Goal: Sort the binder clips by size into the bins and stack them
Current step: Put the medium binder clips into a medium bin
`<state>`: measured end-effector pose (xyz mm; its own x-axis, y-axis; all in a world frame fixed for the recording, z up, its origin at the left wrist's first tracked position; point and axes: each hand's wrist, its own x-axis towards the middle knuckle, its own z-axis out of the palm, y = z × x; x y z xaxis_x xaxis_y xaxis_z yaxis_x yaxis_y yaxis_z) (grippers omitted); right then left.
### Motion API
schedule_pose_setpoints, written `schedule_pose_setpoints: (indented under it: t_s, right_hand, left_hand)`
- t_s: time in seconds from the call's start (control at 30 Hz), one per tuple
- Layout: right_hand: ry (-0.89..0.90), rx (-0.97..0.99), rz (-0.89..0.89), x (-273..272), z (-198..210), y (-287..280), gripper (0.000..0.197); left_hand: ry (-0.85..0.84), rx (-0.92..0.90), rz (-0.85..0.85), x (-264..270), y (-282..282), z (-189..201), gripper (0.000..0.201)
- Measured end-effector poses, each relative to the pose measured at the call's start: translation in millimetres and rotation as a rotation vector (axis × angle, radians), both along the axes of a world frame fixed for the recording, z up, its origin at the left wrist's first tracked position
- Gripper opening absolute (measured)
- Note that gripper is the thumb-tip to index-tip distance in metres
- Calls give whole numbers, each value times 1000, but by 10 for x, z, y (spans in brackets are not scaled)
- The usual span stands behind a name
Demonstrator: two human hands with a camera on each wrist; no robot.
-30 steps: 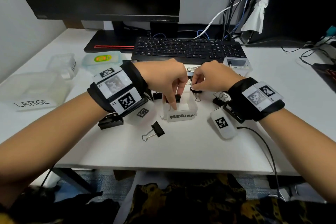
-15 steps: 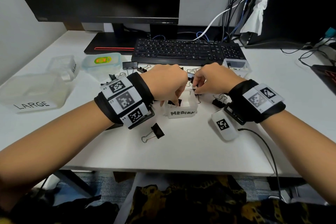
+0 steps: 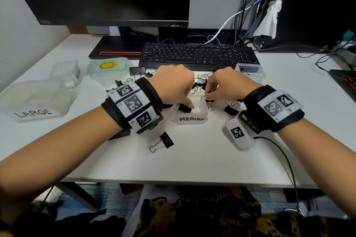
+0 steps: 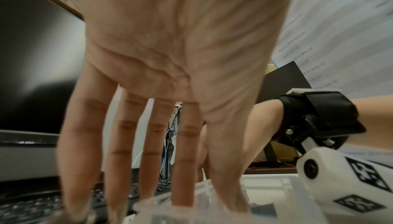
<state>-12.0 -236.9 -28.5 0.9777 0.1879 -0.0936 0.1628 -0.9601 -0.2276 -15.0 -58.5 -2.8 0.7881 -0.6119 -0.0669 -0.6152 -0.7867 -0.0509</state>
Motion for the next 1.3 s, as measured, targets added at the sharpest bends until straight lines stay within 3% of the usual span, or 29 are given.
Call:
schedule_pose_setpoints:
  t_s: [0.17, 0.37, 0.8, 1.0, 1.17, 1.3]
  right_hand:
    - [32, -37, 19, -11, 1, -5, 20]
    - [26, -53, 29, -13, -3, -27, 20]
    - [21, -25, 36, -51, 35, -6, 16]
    - [-28, 50, 35, -72, 130, -112, 16]
    - [-44, 111, 48, -116, 173, -188, 25]
    - [-55, 96, 71, -131, 172, -198, 24]
  left_hand:
    - [220, -69, 39, 110, -9, -26, 31]
    - [317, -100, 34, 184, -6, -31, 41]
    - [305, -251, 27, 265, 54, -137, 35]
    - [249, -58, 91, 211, -15, -219, 29]
    - [348, -89, 81, 205, 23, -151, 17]
    - [301, -80, 43, 151, 36, -50, 37]
